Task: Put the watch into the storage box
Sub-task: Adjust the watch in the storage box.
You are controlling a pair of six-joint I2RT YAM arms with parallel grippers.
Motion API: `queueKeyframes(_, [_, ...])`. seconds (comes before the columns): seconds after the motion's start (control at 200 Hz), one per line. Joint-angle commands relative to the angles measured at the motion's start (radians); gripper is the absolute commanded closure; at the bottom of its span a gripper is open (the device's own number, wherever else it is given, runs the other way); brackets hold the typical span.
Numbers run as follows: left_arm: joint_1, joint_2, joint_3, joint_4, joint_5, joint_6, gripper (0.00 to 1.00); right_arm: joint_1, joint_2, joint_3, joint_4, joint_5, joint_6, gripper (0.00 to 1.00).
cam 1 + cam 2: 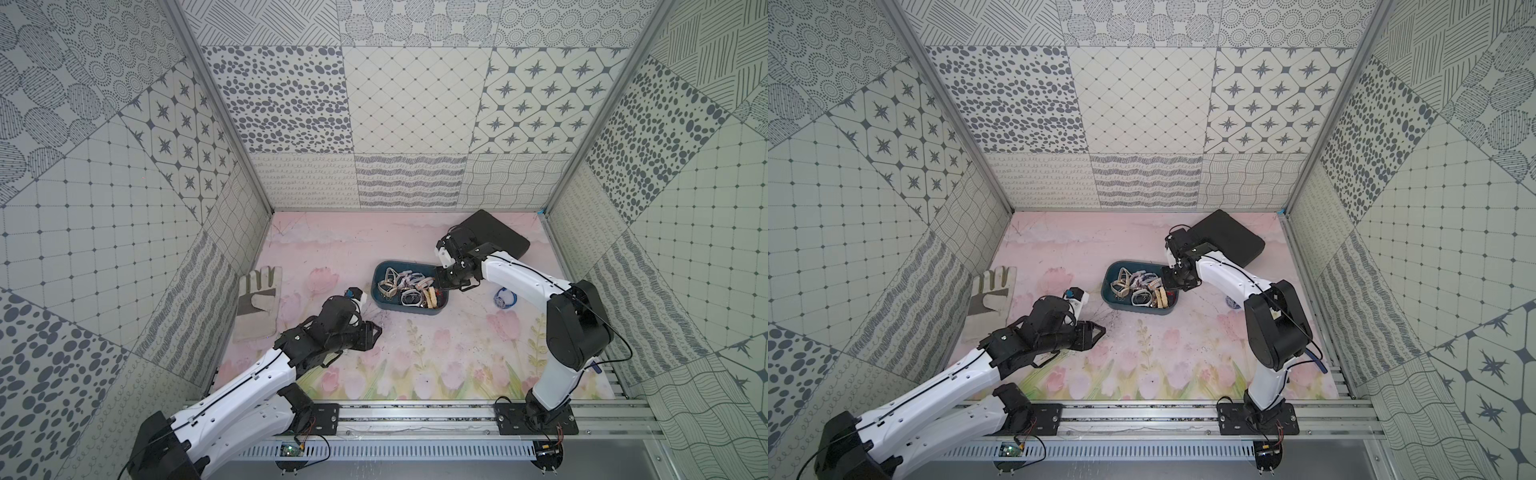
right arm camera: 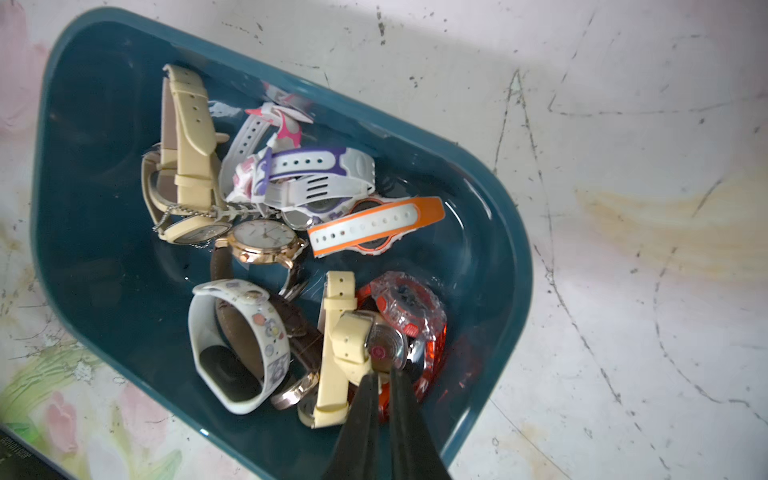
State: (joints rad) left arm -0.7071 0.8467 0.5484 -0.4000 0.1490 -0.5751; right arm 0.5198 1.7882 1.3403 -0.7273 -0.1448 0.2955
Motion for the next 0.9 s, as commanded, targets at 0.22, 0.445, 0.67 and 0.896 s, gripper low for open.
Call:
queueKeyframes(0.22, [-0.002,-0.011,-0.009,0.022,-0.016,0.001,0.49,-0.007,0.05,0.01,0.063,-0.098,-0.018,0.88])
queueKeyframes(0.445, [-0.002,-0.008,-0.011,0.023,-0.022,0.0,0.49,0.008,0.072,0.02,0.066,-0.119,-0.024,0.88])
queueKeyframes(0.67, [-0.001,-0.007,-0.011,0.023,-0.027,0.002,0.49,-0.008,-0.006,0.002,0.085,-0.075,-0.016,0.87])
queueKeyframes(0.896, [-0.002,0.002,0.004,0.096,-0.128,0.008,0.48,-0.033,-0.239,-0.141,0.186,0.001,-0.034,0.75])
